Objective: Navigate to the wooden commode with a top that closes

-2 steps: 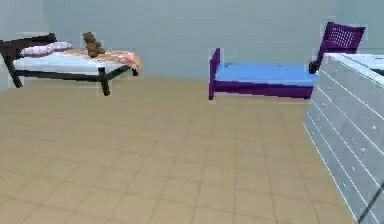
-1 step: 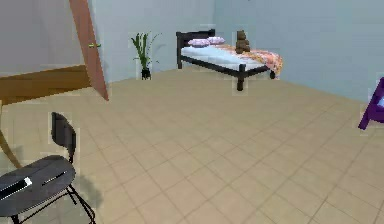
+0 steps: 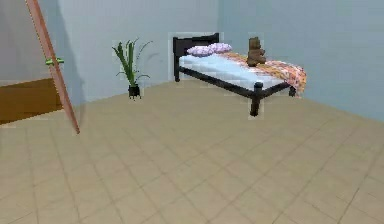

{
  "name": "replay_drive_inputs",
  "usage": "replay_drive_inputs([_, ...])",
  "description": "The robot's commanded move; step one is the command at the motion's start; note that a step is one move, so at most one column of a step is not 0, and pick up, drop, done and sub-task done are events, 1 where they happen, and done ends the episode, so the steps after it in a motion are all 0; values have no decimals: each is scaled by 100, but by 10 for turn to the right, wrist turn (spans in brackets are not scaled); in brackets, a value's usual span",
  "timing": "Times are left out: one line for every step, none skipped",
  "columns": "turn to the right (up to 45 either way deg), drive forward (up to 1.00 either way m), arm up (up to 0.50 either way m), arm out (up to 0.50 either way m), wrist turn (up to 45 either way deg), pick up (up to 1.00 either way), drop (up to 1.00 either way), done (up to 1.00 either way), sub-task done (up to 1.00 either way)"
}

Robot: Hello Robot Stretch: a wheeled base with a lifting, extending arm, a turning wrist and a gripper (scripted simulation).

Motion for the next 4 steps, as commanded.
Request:
replay_drive_inputs([-150,0,0,0,0,0,0,0,0])
replay_drive_inputs([0,15,0,0,0,0,0,0,0])
replay_drive_inputs([-210,0,0,0,0,0,0,0,0])
replay_drive_inputs([0,85,0,0,0,0,0,0,0])
